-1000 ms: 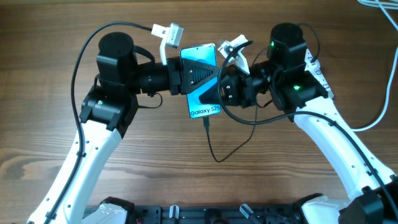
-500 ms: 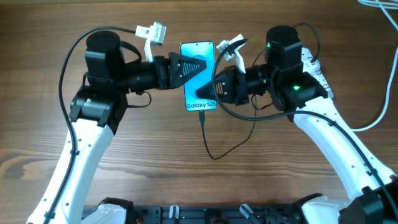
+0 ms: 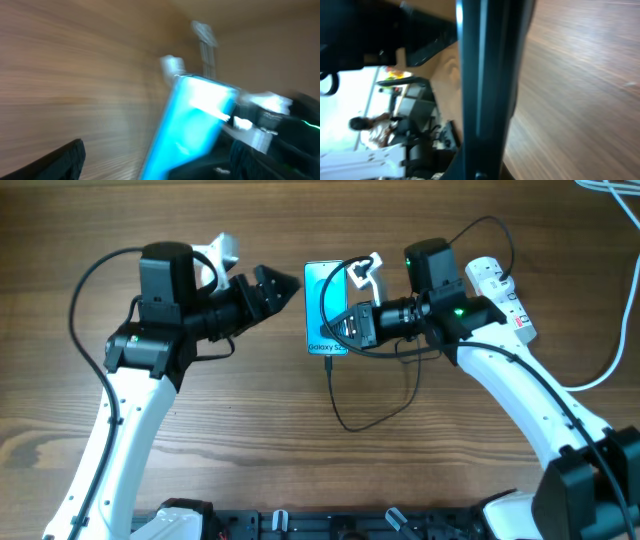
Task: Plug charger to phone and switch on socket
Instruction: 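Open the left gripper and withdraw it from the phone, then lower the phone with the right gripper onto the table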
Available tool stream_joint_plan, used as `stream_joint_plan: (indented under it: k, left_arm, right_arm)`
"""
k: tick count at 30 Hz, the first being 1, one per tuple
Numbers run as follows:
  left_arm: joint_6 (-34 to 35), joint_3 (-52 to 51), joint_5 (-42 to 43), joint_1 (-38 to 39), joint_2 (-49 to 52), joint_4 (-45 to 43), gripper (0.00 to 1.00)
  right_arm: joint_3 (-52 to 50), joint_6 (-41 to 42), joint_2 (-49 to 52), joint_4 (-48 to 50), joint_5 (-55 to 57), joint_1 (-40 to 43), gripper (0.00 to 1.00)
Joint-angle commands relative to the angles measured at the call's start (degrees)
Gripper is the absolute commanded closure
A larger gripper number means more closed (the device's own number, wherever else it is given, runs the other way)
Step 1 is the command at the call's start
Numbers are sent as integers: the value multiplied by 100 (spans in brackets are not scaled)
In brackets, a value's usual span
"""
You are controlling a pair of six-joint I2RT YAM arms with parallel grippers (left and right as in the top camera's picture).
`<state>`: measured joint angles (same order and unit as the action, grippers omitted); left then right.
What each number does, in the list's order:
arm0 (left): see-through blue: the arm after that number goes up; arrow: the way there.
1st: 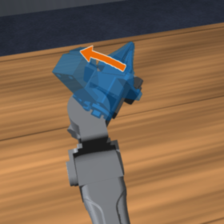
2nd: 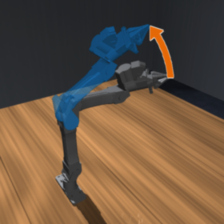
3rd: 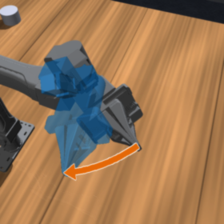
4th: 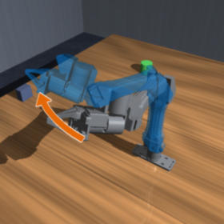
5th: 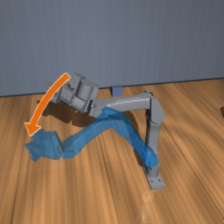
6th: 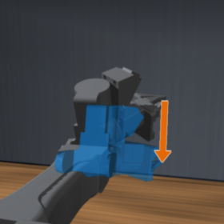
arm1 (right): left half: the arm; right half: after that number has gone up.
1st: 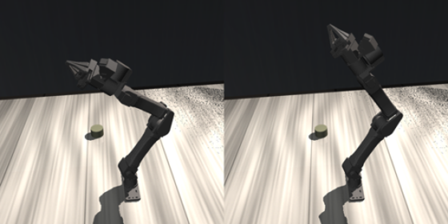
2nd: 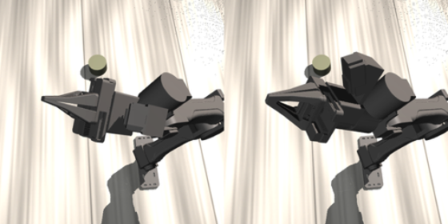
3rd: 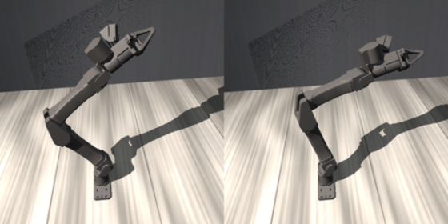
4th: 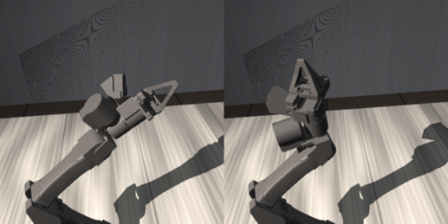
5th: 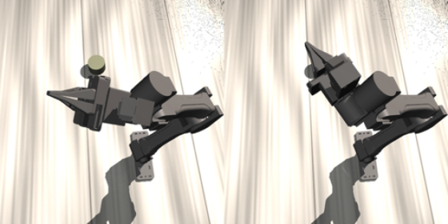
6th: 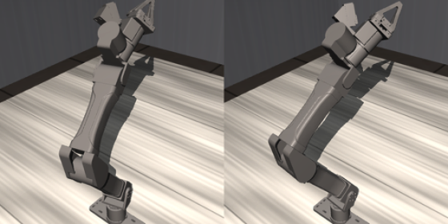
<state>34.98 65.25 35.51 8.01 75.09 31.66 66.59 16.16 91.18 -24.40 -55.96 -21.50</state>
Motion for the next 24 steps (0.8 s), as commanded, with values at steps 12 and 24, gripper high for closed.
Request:
stream_joint_plan:
  k: [12,24]
  left_arm:
    - [-155,31,-3456,-90,857,1047,0]
    - [-157,31,-3456,-90,1172,1126,0]
  right_arm:
    - [46,-258,1399,125,710,-66,96]
    - [46,-98,2645,706,708,-354,96]
